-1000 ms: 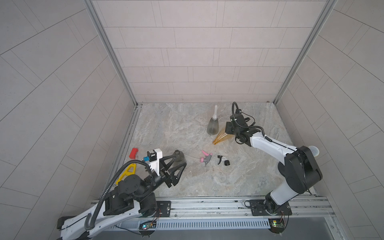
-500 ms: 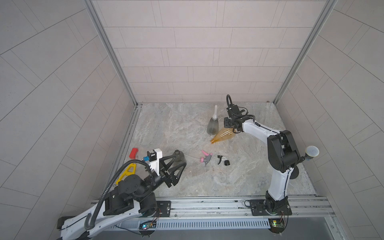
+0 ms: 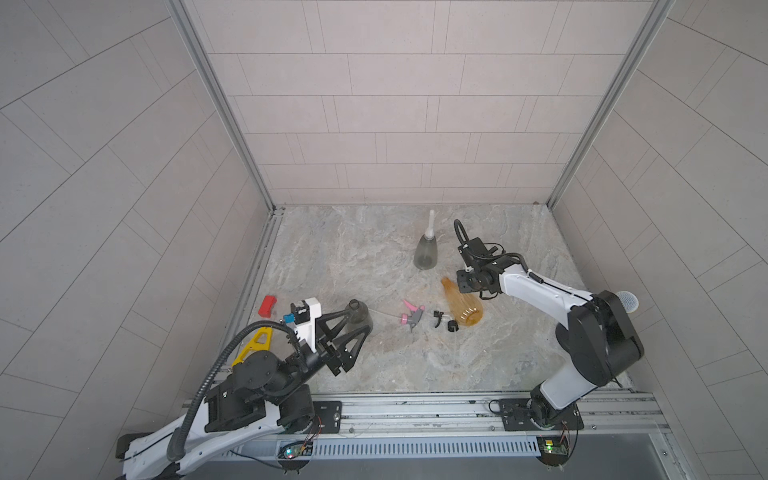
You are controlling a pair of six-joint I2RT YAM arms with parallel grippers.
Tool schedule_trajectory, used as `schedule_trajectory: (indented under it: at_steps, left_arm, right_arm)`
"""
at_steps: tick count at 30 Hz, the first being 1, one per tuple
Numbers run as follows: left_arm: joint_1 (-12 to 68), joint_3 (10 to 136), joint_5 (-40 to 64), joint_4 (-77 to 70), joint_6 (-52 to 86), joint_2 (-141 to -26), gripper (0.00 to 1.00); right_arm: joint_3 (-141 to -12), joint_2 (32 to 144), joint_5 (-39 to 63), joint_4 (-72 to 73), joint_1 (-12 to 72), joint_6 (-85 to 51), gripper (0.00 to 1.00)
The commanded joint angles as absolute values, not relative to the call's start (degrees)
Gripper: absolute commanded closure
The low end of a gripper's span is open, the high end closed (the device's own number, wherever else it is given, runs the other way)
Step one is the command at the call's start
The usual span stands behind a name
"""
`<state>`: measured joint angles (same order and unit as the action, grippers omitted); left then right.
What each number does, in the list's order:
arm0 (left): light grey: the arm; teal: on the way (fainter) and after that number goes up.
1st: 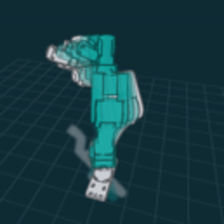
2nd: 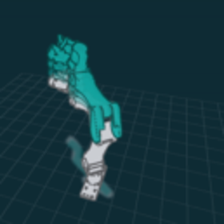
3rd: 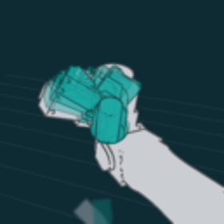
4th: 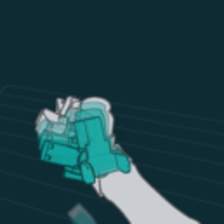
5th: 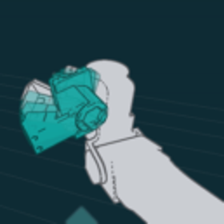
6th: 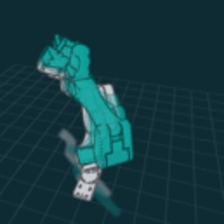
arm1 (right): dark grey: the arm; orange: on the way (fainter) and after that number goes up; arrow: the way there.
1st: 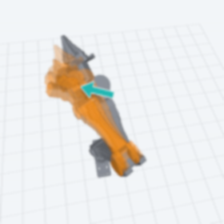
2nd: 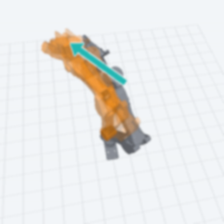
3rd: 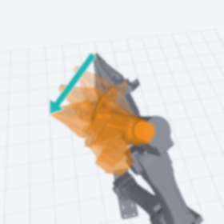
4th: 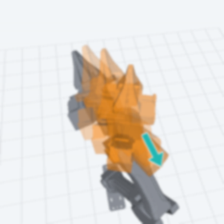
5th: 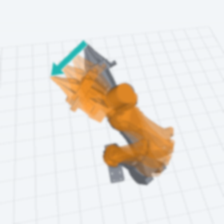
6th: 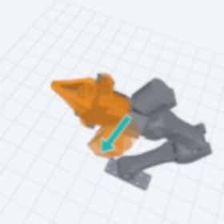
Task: Attach spray nozzles to spray bottles
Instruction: Adjust the spray bottle at the center of the board.
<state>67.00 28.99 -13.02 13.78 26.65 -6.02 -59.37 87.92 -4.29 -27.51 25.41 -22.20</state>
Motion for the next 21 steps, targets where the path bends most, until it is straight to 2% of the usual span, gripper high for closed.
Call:
schedule_trajectory:
  at_steps: [1,3,5,8,13,21]
  left_arm:
    - [66.88,28.65,-12.74,13.88,27.18,-4.62,0.23]
    - [66.88,28.65,-12.76,13.97,27.30,-4.06,0.23]
    - [66.88,28.65,-12.83,13.97,27.28,-3.74,0.23]
    - [66.88,28.74,-12.79,13.97,27.31,-3.77,0.23]
    - [66.88,28.83,-12.65,14.06,27.29,-3.78,0.23]
    - [66.86,28.43,-12.04,13.10,27.18,-3.96,0.23]
  right_arm:
    - [-58.19,83.18,-5.66,-27.40,26.96,-19.02,0.42]
    - [-58.65,83.88,-5.18,-28.15,28.48,-17.95,0.34]
    - [-59.93,86.45,-3.31,-30.04,29.14,-19.08,0.31]
    - [-59.69,89.11,-3.15,-30.75,29.14,-23.04,0.30]
    - [-56.96,86.71,-8.93,-27.00,28.78,-32.69,0.24]
    - [-57.58,86.22,-13.26,-27.00,25.84,-47.97,0.23]
